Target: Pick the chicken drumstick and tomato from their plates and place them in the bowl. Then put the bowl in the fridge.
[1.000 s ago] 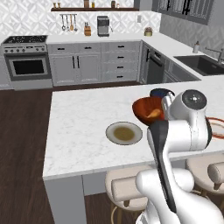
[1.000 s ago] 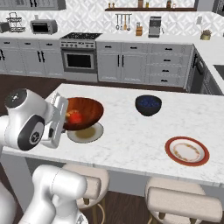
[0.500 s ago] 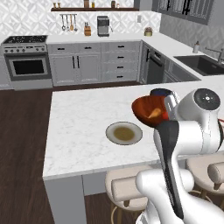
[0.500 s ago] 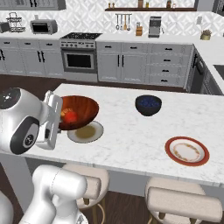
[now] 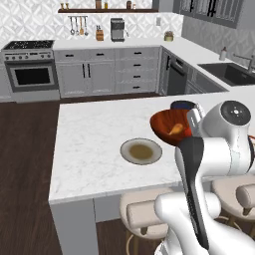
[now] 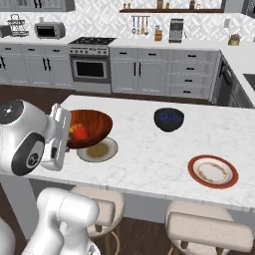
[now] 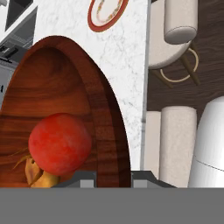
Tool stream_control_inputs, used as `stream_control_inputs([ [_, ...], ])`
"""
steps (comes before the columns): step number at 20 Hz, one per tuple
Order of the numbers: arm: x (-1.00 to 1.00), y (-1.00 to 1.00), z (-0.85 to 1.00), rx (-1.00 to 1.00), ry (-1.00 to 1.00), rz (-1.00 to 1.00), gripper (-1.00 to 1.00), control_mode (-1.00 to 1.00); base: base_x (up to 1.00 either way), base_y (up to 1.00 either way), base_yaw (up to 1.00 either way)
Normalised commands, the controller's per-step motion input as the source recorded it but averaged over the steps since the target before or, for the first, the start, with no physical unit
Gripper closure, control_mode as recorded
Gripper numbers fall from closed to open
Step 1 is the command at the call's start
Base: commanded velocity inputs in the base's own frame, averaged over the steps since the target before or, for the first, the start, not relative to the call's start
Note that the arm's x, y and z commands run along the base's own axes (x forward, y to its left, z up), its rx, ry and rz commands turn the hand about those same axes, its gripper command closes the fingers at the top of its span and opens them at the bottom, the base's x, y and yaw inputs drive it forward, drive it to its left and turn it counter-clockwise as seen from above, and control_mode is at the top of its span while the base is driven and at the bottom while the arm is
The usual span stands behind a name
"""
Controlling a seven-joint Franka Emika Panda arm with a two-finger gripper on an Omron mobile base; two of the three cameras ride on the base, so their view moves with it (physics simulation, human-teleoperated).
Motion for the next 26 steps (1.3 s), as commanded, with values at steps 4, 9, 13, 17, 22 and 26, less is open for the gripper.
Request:
stream_control_inputs([
  [4,0.0,0.0,0.0,0.0,0.0,0.0,1.0,1.0,-0.62,0.41,0.04],
  [9,0.0,0.0,0.0,0.0,0.0,0.0,1.0,1.0,-0.46,0.8,0.24],
  [13,0.0,0.0,0.0,0.0,0.0,0.0,1.0,1.0,-0.04,1.0,0.24],
  [17,0.0,0.0,0.0,0.0,0.0,0.0,1.0,1.0,0.0,1.0,0.13],
  [22,0.0,0.0,0.0,0.0,0.0,0.0,1.0,1.0,0.0,1.0,0.03],
  [26,0.0,0.0,0.0,0.0,0.0,0.0,1.0,1.0,0.0,1.0,0.0],
])
